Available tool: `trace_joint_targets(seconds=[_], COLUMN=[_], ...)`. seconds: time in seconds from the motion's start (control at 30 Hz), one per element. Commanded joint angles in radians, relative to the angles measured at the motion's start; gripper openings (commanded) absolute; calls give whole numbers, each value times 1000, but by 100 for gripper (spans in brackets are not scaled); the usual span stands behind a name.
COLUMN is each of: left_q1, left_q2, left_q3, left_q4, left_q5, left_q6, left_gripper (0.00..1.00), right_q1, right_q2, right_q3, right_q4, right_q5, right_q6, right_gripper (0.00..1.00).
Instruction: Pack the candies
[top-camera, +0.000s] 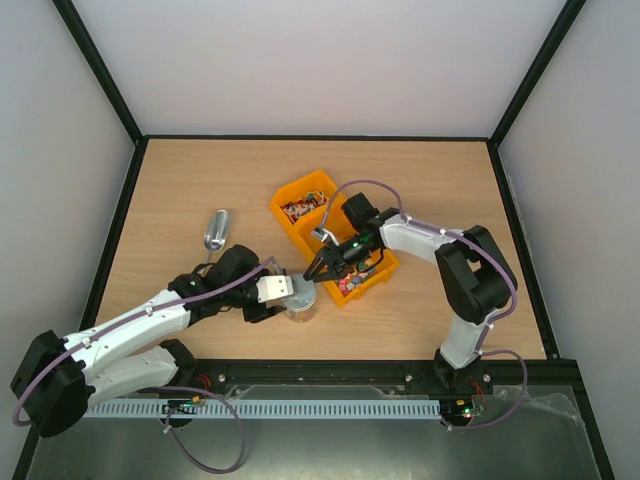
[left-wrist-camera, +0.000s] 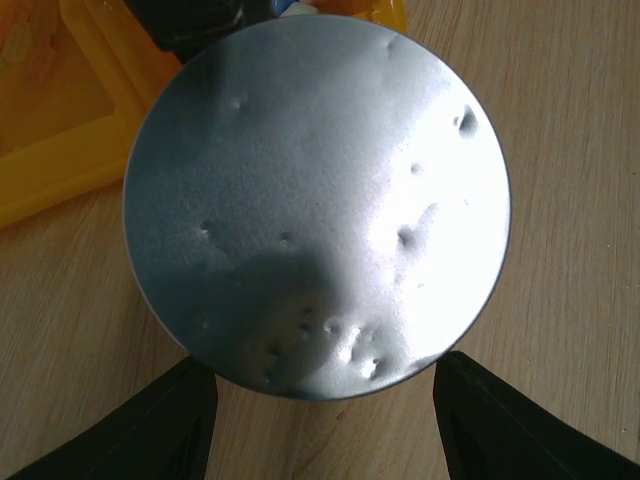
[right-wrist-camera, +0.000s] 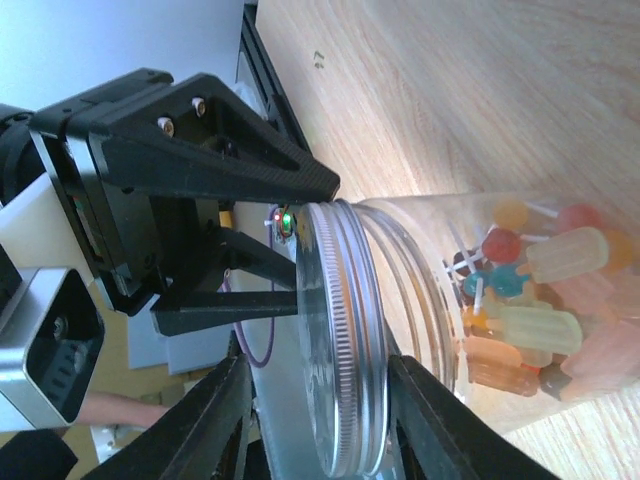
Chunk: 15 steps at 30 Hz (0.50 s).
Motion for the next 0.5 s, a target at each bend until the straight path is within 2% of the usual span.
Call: trace_joint_targets(seconds=[0.0,0.17,0.47], left_q1=[-6,-6,-6], left_q2=[8,8,10], left_q3=[12,12,12], left_q4=[13,10,19], left_q5=[5,4,5], left_q6=[-12,-6,-11], left_gripper=[61,61,61], right_q1=[-17,-30,-33], right_q2=[-19,-22,-44], right_q3=[38,56,101], right_q4=[-90,-113,-193], right_q5=[30,49,124], right_q6=[-36,-36,-95], right_gripper=[42,50,50])
